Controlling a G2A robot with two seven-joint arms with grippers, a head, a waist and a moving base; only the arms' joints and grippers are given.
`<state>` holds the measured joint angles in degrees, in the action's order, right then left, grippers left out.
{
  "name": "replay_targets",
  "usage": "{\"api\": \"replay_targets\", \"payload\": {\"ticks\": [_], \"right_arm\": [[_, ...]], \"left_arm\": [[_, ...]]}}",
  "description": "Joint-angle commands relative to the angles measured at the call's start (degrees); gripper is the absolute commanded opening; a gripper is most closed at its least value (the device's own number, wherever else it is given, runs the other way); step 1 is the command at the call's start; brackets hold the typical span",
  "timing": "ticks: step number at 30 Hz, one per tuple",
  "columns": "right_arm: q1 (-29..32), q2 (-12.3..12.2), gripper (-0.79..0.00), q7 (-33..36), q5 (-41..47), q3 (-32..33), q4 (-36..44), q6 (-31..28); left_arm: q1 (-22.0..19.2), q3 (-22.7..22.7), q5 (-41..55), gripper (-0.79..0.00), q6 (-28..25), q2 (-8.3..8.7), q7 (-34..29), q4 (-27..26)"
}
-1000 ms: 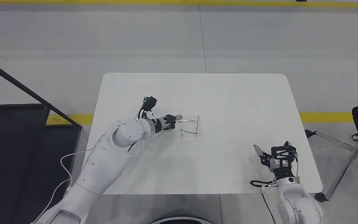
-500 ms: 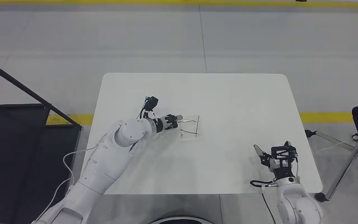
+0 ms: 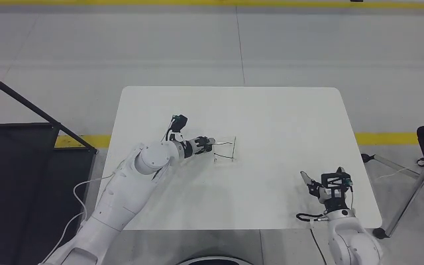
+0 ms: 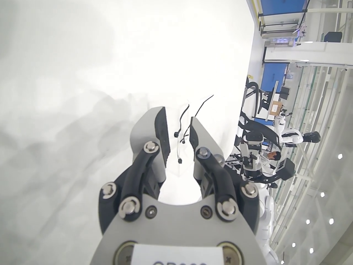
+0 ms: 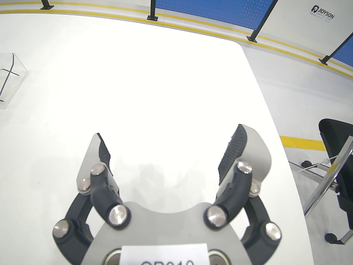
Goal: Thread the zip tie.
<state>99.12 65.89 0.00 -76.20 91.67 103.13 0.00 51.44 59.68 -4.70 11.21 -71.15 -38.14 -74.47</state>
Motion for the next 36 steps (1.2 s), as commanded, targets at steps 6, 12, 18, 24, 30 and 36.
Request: {"api": "replay_targets", "payload": {"ticks": [6,12,18,24,30,36], "right_arm": [[0.0,0.0,0.000,0.0,0.0,0.0,0.0,0.0],[0.0,0.0,0.000,0.0,0.0,0.0,0.0,0.0],[0.0,0.0,0.000,0.0,0.0,0.0,0.0,0.0],[0.0,0.0,0.000,0.0,0.0,0.0,0.0,0.0],[0.0,0.0,0.000,0.0,0.0,0.0,0.0,0.0],[0.0,0.0,0.000,0.0,0.0,0.0,0.0,0.0]], "left_arm": [[0.4,0.3,-0.2,-0.551,-0.4,0.09,-1.0,-0.4],[0.2,0.3,-0.1,-0.597,-0.3,-0.02,-1.4,0.1],[0.0,0.3,0.0,-0.640,-0.4,-0.09,-1.6,0.4],[-0.1,0.5,0.2,-0.785,-0.5,-0.12,-1.8,0.6],[0.5,1.2,0.1,-0.785,-2.1,0.03,-1.8,-0.5],[5.2,5.8,0.3,-0.785,-5.7,1.36,-2.9,-7.8]]}}
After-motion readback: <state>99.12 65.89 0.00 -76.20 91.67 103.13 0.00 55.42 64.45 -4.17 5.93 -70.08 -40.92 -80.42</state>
